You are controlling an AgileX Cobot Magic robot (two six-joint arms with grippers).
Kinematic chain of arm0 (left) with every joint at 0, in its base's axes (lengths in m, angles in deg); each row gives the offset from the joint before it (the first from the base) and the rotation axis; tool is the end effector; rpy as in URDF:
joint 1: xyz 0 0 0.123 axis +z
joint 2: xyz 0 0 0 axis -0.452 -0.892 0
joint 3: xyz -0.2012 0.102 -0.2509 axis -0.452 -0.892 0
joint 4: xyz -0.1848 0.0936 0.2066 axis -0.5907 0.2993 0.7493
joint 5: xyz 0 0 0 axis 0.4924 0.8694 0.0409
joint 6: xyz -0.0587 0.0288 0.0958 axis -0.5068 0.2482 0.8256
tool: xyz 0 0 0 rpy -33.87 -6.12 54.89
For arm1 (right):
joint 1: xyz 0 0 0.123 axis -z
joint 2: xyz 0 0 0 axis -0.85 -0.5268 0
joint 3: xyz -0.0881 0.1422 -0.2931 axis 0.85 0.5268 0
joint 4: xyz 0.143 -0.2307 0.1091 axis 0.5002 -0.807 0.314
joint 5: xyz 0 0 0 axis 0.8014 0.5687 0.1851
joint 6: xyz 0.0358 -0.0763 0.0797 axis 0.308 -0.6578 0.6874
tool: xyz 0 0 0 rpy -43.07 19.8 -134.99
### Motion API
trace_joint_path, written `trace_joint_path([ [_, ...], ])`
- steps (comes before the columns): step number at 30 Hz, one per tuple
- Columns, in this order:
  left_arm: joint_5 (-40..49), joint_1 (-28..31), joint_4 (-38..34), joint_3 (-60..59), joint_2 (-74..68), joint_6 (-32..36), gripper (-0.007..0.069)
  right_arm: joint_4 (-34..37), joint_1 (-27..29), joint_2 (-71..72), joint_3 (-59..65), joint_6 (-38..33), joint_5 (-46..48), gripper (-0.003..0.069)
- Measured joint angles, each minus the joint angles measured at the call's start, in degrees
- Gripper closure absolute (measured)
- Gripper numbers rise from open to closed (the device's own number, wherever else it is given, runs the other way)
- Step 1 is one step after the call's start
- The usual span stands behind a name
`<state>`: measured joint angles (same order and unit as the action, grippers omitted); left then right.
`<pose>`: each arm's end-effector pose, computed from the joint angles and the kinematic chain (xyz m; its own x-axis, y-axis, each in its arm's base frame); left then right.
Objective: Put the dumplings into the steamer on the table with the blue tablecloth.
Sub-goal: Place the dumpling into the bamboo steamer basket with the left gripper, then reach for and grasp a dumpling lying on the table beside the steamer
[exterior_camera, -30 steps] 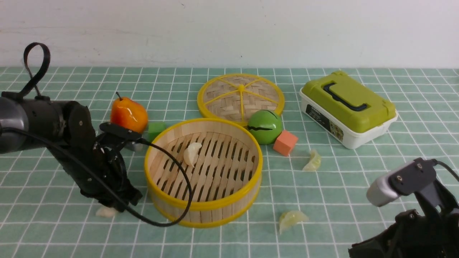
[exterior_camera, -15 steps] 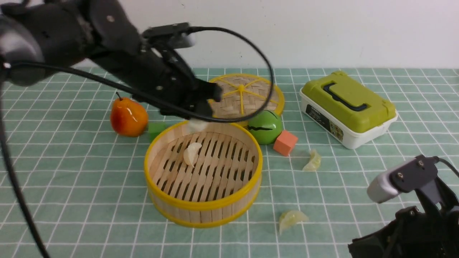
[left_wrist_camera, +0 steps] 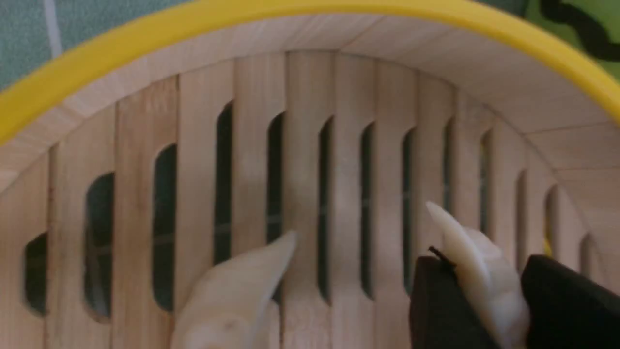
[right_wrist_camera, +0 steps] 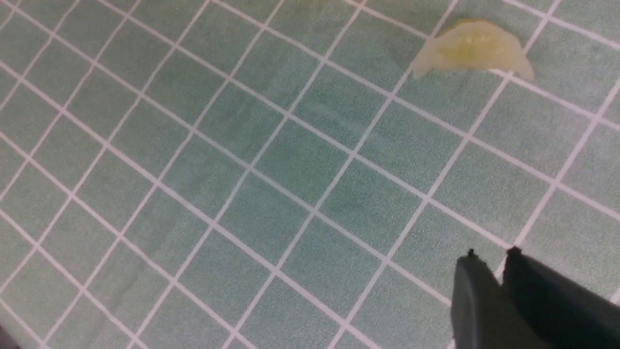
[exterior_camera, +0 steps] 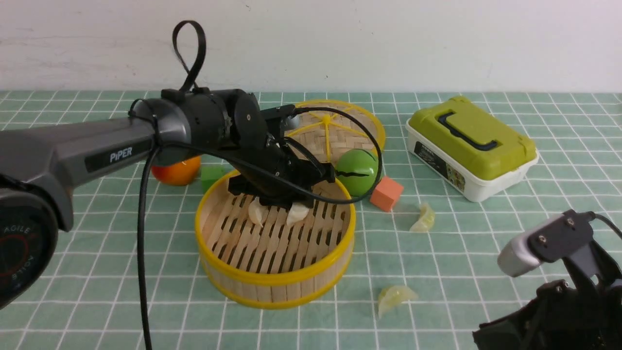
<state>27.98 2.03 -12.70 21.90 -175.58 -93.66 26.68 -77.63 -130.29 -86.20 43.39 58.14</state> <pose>0.4880 -0.2465 0.2020 -0.8902 -0.0266 -0.4547 0.1494 0.9261 -0.3466 0.1969 0.1100 0.2429 -0.7449 -0.2667 -0.6115 -0.5066 0.8226 0.2583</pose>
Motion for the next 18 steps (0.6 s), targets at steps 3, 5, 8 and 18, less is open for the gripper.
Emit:
trace_joint_path([
  [3, 0.3, 0.0, 0.0, 0.1, -0.1, -0.1, 0.0290, 0.2, 0.0, 0.0, 0.0, 0.1, 0.0, 0.0566],
  [5, 1.4, 0.0, 0.0, 0.7, -0.1, -0.5, 0.0237, 0.2, 0.0, 0.0, 0.0, 0.9, 0.0, 0.0562],
  [8, 5.9, 0.0, 0.2, 2.6, 0.7, -1.3, 0.0219, -0.2, 0.0, 0.0, -0.7, 3.8, 1.3, 0.0542],
  [18, 20.3, 0.0, 10.7, 7.9, 25.0, -0.2, 0.0422, -12.6, -0.1, -9.3, -18.9, 22.2, 7.2, 0.0324],
])
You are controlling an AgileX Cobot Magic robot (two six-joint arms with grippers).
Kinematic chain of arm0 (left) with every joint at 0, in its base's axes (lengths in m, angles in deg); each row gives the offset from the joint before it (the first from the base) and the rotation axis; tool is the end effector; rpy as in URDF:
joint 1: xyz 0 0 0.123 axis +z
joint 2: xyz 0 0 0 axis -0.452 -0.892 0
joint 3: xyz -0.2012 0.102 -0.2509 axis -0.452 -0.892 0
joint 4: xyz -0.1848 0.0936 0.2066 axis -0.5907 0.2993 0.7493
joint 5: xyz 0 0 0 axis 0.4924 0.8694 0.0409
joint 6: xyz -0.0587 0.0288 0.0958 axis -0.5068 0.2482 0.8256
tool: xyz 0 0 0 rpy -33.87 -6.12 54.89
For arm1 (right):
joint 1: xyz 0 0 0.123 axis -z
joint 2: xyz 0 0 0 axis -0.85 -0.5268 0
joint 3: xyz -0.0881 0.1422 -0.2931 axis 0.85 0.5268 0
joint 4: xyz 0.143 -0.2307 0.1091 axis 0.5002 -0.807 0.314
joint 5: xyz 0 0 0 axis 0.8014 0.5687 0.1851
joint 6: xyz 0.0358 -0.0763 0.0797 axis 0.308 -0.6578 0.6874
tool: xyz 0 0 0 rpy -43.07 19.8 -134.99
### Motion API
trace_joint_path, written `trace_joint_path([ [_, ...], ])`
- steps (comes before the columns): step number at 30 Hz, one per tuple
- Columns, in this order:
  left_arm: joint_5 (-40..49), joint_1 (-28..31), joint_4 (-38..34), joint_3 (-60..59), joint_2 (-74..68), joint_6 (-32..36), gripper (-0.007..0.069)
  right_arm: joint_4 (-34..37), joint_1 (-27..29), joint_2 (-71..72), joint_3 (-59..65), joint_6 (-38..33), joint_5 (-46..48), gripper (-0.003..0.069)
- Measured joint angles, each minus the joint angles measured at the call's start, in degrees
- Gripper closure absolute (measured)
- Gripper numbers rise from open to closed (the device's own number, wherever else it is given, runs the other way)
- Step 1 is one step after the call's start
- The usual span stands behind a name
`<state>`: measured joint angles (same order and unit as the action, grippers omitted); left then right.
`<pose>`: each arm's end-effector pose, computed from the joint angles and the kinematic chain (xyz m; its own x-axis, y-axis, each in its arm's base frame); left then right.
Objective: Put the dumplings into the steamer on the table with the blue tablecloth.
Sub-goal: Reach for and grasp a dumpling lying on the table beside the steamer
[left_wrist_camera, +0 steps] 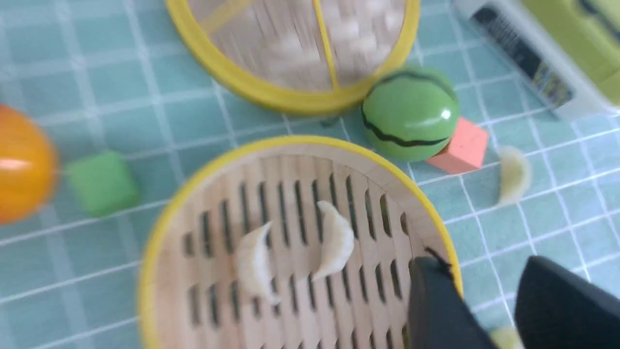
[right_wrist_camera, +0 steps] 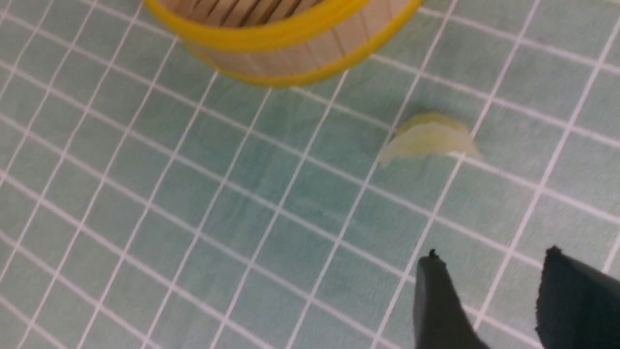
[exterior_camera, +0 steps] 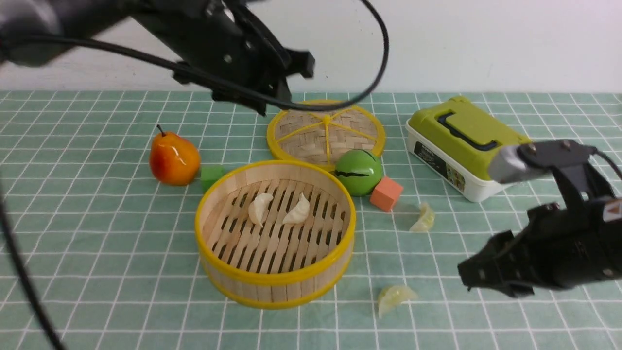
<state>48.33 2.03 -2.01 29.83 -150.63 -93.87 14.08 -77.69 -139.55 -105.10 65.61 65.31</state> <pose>0.3947 -0.1929 0.4431 -0.7314 0.0775 -0.6776 0.3051 0.9257 -0.2235 0.2628 0.1266 0.3020 -0.8152 -0.1342 -0.5635 -0.3568 0.8827 0.3059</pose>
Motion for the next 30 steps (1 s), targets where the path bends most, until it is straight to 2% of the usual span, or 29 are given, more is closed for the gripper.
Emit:
trace_joint_path([
  [1, 0.3, 0.0, 0.2, -0.2, 0.7, 0.0, 0.0428, -0.3, 0.0, 0.0, 0.0, 0.4, 0.0, 0.0324],
  [2, 1.9, 0.0, 2.0, -2.7, 6.4, 0.0, 0.0470, -2.5, 0.0, -4.2, -3.2, 2.8, 0.0, 0.0275],
  [5, 2.2, 0.0, 3.2, -9.1, 14.8, 0.0, 0.0510, -4.9, 0.0, -10.0, -7.2, 5.3, -0.1, 0.0214],
  [8, -1.4, 0.0, 6.6, -23.9, 28.0, -0.1, 0.0533, -9.5, 0.0, -19.2, -13.3, 10.3, -2.6, 0.0146],
  [10, -4.4, 0.3, 8.9, -31.9, 34.1, -0.7, 0.0535, -12.2, 0.2, -23.1, -15.9, 14.8, -4.6, 0.0133],
  [13, -9.7, 1.7, 13.6, -43.6, 42.5, -5.6, 0.0535, -15.0, 0.9, -28.2, -18.9, 21.1, -8.3, 0.0131],
  [15, -11.6, 3.1, 18.5, -52.7, 49.2, -11.4, 0.0548, -17.8, 1.4, -32.5, -20.8, 27.2, -12.4, 0.0139],
  [18, -10.6, 3.7, 23.5, -60.3, 55.3, -16.0, 0.0592, -21.7, 1.4, -37.5, -22.5, 33.4, -15.6, 0.0165],
  [21, -9.3, 3.8, 26.5, -64.1, 60.3, -17.4, 0.0631, -25.3, 1.5, -40.9, -23.5, 37.5, -17.5, 0.0195],
  [25, -9.2, 3.8, 29.9, -67.1, 66.0, -17.8, 0.0638, -27.6, 1.5, -43.4, -24.1, 39.1, -19.6, 0.0248],
  [30, -9.2, 3.8, 32.1, -71.4, 69.9, -17.8, 0.0638, -28.4, 1.5, -43.9, -24.4, 39.2, -19.6, 0.0425],
])
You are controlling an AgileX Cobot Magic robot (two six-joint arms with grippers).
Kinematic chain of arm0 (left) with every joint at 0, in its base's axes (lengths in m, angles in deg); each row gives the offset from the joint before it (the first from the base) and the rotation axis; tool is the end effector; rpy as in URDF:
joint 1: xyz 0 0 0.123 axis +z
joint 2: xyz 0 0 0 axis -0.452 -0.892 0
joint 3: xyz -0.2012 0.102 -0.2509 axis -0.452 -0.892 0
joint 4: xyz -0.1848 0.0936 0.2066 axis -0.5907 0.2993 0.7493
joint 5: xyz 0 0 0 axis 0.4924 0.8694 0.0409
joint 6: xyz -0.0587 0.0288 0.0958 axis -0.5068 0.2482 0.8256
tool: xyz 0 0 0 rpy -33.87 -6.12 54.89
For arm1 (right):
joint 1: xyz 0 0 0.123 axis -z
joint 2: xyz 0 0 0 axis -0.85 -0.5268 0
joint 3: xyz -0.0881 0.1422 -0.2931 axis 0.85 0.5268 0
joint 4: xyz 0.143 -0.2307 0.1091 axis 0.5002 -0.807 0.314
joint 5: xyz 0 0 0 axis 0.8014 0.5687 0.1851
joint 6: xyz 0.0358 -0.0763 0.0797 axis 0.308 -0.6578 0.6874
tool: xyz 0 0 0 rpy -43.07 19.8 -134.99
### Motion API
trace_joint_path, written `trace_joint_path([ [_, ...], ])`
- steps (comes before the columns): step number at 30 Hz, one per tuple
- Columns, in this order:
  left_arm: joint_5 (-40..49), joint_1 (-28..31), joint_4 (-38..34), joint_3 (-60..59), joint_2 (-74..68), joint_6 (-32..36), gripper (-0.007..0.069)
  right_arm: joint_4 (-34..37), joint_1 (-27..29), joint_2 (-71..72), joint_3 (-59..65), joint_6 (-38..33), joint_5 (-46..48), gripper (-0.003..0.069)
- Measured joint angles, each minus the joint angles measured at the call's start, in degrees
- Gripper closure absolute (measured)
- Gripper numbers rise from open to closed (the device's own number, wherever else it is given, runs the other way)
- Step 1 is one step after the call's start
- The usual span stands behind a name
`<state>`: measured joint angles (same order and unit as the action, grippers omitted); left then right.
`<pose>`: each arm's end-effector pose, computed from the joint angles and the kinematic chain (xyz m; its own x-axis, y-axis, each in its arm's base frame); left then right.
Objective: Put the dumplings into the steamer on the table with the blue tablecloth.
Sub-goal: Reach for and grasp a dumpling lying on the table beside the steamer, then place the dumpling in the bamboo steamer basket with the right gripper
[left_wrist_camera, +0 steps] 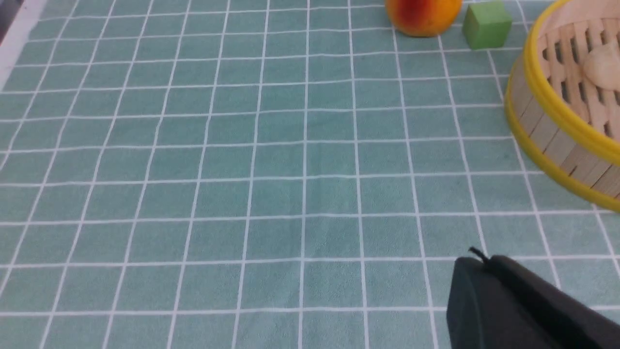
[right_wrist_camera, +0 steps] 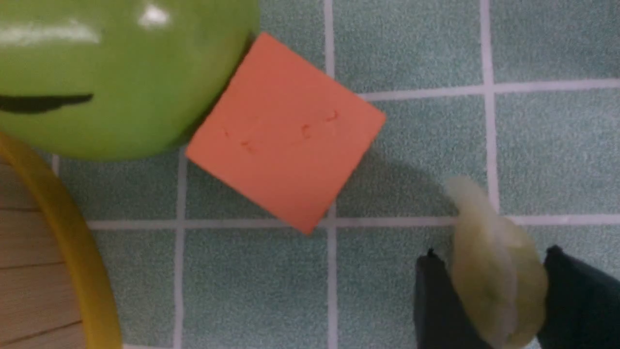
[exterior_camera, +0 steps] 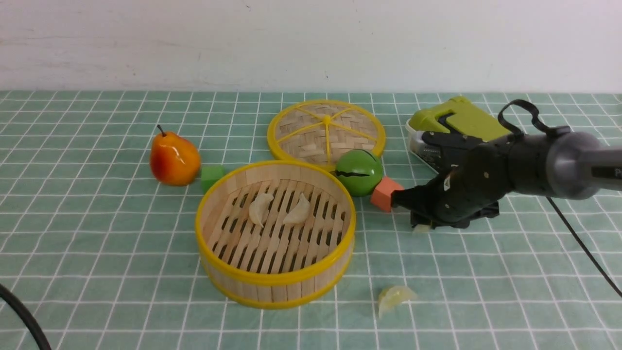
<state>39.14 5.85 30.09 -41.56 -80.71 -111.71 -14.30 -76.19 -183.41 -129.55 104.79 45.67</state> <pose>0.0997 0.0019 0.3087 -0.5279 0.0376 -0.8485 0.0032 0.9991 0.0423 0.4746 0.1519 0.1552 -0.8364 0.1720 -0.5205 0.0595 0.9724 0.2257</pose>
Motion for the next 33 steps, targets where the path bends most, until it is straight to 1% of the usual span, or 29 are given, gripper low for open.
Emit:
trace_joint_path([
  [1, 0.0, 0.0, 0.0, -0.6, 0.3, 0.0, 0.0638, -0.2, 0.0, 0.0, 0.0, 0.0, 0.2, 0.0454],
  [2, 0.0, 0.0, 0.0, -1.0, 0.4, 0.0, 0.0638, -0.4, 0.0, 0.1, -0.1, 0.0, 0.4, 0.0461],
  [8, 0.1, 0.0, 0.1, -2.2, 3.5, -0.2, 0.0638, -1.1, -0.2, 4.4, -0.1, 0.0, 4.6, 0.0461],
  [11, -0.6, 0.0, 0.2, -2.4, 5.2, -2.2, 0.0638, -0.7, -2.2, 10.0, -0.1, -0.6, 6.0, 0.0461],
  [13, -2.8, 0.0, 0.3, -3.5, 6.0, -4.2, 0.0638, 0.6, -5.4, 13.5, -0.1, -2.2, 6.2, 0.0461],
  [17, -9.4, 0.0, 0.3, -7.1, 6.5, -7.0, 0.0638, 4.0, -15.1, 15.3, -0.3, -3.8, 4.5, 0.0461],
  [18, -10.0, 0.0, 0.3, -7.3, 6.6, -7.1, 0.0638, 4.2, -16.2, 15.2, -0.3, -3.8, 4.2, 0.0461],
  [19, -12.3, 0.0, 0.3, -8.8, 6.6, -7.7, 0.0638, 4.8, -20.6, 13.2, -0.3, -3.9, 0.7, 0.0461],
  [21, -13.0, 0.0, 0.3, -9.2, 6.6, -7.7, 0.0638, 5.1, -22.0, 11.8, -0.4, -3.7, -1.0, 0.0461],
  [22, -13.8, 0.0, 0.1, -9.5, 6.6, -7.8, 0.0638, 5.6, -24.0, 9.1, -1.1, -3.0, -3.3, 0.0461],
  [28, -14.6, 0.0, 0.1, -9.6, 6.6, -7.9, 0.0638, 5.9, -25.2, -1.1, -6.3, 0.9, -3.2, 0.0461],
  [33, -14.6, 0.0, 0.1, -9.6, 6.6, -7.9, 0.0638, 6.5, -25.2, -3.1, -8.9, 1.4, -2.7, 0.0461],
])
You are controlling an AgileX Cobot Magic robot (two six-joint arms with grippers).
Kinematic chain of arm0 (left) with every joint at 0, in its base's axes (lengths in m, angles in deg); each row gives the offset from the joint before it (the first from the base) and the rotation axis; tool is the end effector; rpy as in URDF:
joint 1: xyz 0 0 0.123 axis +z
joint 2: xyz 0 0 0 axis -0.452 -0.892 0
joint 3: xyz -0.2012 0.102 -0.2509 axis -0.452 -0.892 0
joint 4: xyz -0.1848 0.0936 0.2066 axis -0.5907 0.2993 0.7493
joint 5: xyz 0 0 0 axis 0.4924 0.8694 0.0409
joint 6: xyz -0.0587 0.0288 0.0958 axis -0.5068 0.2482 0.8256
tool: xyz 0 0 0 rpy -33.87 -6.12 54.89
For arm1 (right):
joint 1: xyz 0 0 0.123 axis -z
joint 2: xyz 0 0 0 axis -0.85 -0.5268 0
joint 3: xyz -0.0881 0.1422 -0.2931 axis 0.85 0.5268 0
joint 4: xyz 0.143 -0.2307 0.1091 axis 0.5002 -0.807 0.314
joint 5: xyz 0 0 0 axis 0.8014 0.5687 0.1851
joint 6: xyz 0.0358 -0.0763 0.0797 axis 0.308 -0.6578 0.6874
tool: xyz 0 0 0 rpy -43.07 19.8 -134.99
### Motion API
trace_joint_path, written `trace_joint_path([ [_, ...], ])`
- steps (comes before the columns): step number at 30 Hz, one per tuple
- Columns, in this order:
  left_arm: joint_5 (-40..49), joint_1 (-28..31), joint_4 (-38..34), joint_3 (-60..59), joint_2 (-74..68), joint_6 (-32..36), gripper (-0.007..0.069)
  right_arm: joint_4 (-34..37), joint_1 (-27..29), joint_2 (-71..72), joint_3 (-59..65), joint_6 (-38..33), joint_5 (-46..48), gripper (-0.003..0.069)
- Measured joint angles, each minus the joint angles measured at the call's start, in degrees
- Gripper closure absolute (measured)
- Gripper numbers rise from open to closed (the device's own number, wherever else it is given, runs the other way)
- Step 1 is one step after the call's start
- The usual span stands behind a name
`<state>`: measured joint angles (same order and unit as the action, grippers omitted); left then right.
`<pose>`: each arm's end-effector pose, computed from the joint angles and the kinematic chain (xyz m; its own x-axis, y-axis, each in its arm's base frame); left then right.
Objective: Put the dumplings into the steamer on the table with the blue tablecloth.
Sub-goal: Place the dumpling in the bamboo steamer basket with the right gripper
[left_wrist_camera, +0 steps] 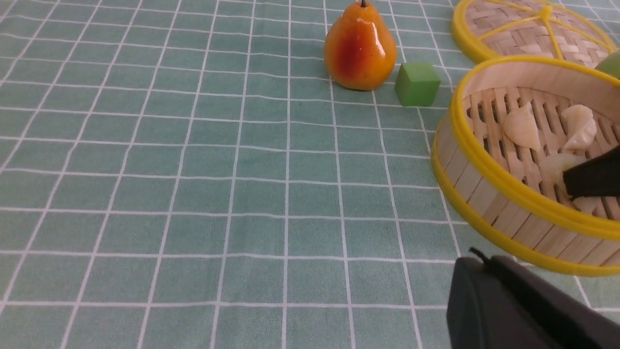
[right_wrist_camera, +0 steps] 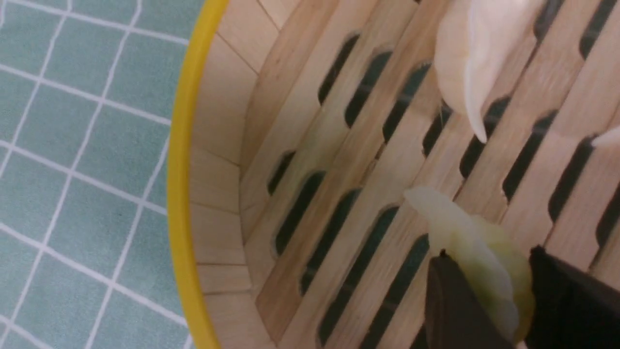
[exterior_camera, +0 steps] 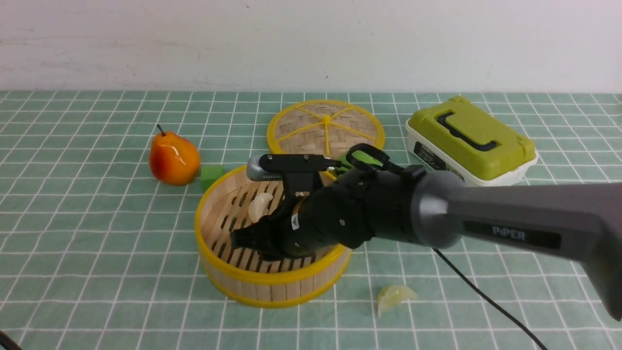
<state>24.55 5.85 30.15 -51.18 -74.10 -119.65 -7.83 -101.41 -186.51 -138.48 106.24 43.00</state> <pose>0.0930 -0.0064 0.2774 -0.3841 -0.0917 -0.9187 0.0594 0.9905 -0.1237 0.3930 0.3720 0.1816 -0.8219 -0.0342 -0.5686 -0.2980 0.8765 0.3780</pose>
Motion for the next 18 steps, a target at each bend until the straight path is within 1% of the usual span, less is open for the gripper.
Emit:
trace_joint_path([
  [4, 0.0, 0.0, 0.0, 0.0, 0.0, 0.0, 0.0638, 0.4, 0.0, -0.2, -0.3, 0.1, 0.7, 0.0448],
  [6, 0.0, 0.0, -0.1, 0.0, 0.0, 0.0, 0.0638, 0.4, 0.0, -0.1, -0.3, 0.1, 1.2, 0.0410],
  [8, 0.0, 0.0, -0.1, 0.0, 0.0, 0.0, 0.0638, 0.4, 0.0, 0.7, -0.3, 0.1, 3.2, 0.0345],
  [9, 0.0, 0.0, -0.1, 0.0, 0.0, 0.0, 0.0638, 0.4, 0.0, 0.9, -0.3, 0.1, 3.6, 0.0333],
  [10, 0.0, 0.0, -0.1, 0.0, 0.0, 0.0, 0.0638, 0.4, 0.0, 2.1, -0.3, 0.0, 4.8, 0.0288],
  [11, 0.0, 0.0, -0.1, 0.0, 0.0, 0.0, 0.0638, 0.1, 0.0, 3.4, -0.4, -0.1, 6.0, 0.0259],
  [12, 0.0, 0.0, -0.1, 0.0, 0.0, 0.0, 0.0638, 0.0, 0.0, 3.7, -0.5, -0.1, 6.5, 0.0253],
  [13, 0.0, 0.0, -0.1, 0.0, 0.0, 0.0, 0.0636, -1.2, 0.0, 6.7, -1.2, -1.2, 9.0, 0.0211],
  [15, 0.0, 0.0, -0.1, 0.0, 0.0, 0.0, 0.0635, -3.4, 0.0, 10.4, -2.3, -4.2, 13.6, 0.0181],
  [18, 0.0, 0.0, -0.1, 0.0, 0.0, 0.0, 0.0635, -10.1, 0.0, 16.6, -3.5, -13.4, 23.2, 0.0163],
])
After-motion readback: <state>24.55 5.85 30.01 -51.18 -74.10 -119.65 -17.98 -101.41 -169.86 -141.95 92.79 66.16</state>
